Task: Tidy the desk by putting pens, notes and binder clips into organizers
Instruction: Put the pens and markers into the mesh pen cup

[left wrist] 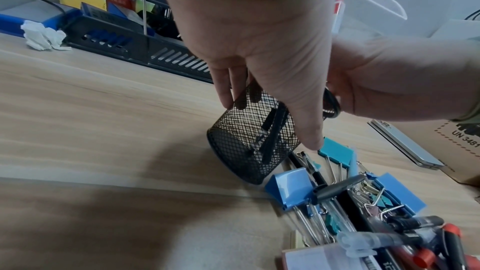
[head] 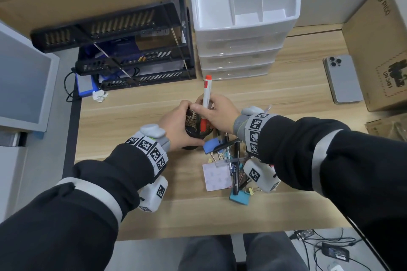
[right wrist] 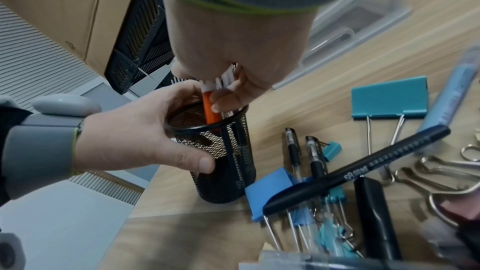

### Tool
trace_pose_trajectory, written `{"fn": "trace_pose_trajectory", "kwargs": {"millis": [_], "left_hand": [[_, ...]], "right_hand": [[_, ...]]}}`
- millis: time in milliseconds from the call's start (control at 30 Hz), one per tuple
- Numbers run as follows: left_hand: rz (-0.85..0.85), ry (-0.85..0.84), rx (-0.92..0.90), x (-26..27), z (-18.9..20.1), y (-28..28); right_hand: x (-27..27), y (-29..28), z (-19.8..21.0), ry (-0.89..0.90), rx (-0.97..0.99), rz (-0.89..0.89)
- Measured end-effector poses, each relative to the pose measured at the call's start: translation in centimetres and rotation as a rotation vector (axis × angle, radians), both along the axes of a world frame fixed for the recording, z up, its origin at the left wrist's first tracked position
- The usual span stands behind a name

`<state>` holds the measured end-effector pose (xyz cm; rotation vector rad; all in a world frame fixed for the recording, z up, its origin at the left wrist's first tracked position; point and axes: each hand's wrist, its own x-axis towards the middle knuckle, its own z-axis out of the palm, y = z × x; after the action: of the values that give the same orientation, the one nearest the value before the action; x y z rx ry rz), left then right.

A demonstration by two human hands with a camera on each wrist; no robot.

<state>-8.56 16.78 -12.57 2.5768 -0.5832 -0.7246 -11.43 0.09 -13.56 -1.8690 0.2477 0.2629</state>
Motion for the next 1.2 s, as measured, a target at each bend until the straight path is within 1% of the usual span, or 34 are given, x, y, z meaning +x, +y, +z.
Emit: {"fn": "trace_pose_trajectory", "kwargs": {"millis": [67, 200, 267, 333, 400, 433, 467, 500, 567, 600, 700, 800, 867, 967, 1100, 1200], "left_hand": [[-0.011, 0.006, -0.006, 0.0, 0.0, 0.0], [-0.015, 0.005, -0.013, 0.0, 0.0, 0.1], [-0.009, 0.003, 0.003, 0.1, 0.0, 0.2], [-0.014, 0.005, 0.011, 0.1, 0.0, 0.3], [-0.016, 0.008, 0.019, 0.1, 0.0, 0.4], [-0.016, 0.006, 0.022, 0.2, 0.0, 0.5], [-0.017, 0.004, 0.027, 0.2, -0.1, 0.5], [-0.018, 0.001, 0.032, 0.1, 0.0, 0.5], [-0.021, -0.002, 0.042, 0.1, 0.0, 0.4], [-0.022, -0.004, 0.047, 0.1, 0.0, 0.4], [-0.032, -0.011, 0.058, 0.0, 0.1, 0.2], [-0.043, -0.02, 0.06, -0.1, 0.1, 0.2], [-0.044, -0.031, 0.058, -0.1, 0.1, 0.2], [-0.044, -0.038, 0.057, -0.2, 0.1, 0.2], [-0.045, -0.034, 0.059, -0.3, 0.2, 0.3], [-0.044, -0.028, 0.057, -0.3, 0.2, 0.3]], "right_hand": [[0.0, -0.1, -0.4, 0.025, 0.019, -0.019], [-0.1, -0.9, -0.4, 0.013, -0.113, 0.039], [0.0, -1.5, -0.5, -0.033, -0.135, 0.029], [0.0, -2.6, -0.6, -0.088, -0.191, -0.025], [0.0, -4.3, -0.8, -0.056, -0.272, -0.029], [-0.2, -5.3, -0.8, -0.005, -0.306, 0.014], [-0.5, -6.3, -0.9, 0.063, -0.331, 0.097], [-1.0, -7.3, -1.0, 0.13, -0.357, 0.222], [-2.4, -8.4, -0.9, 0.241, -0.485, 0.535], [-3.0, -8.6, -1.0, 0.264, -0.57, 0.665], [-4.3, -8.3, -1.7, 0.211, -0.747, 0.912], [-4.9, -7.6, -2.4, 0.162, -0.882, 1.052], [-5.2, -7.3, -2.5, 0.153, -0.909, 1.043], [-5.6, -7.3, -2.7, 0.162, -0.861, 0.981], [-5.4, -7.4, -2.6, 0.217, -0.836, 0.965], [-5.4, -7.5, -2.5, 0.227, -0.82, 0.926]]}}
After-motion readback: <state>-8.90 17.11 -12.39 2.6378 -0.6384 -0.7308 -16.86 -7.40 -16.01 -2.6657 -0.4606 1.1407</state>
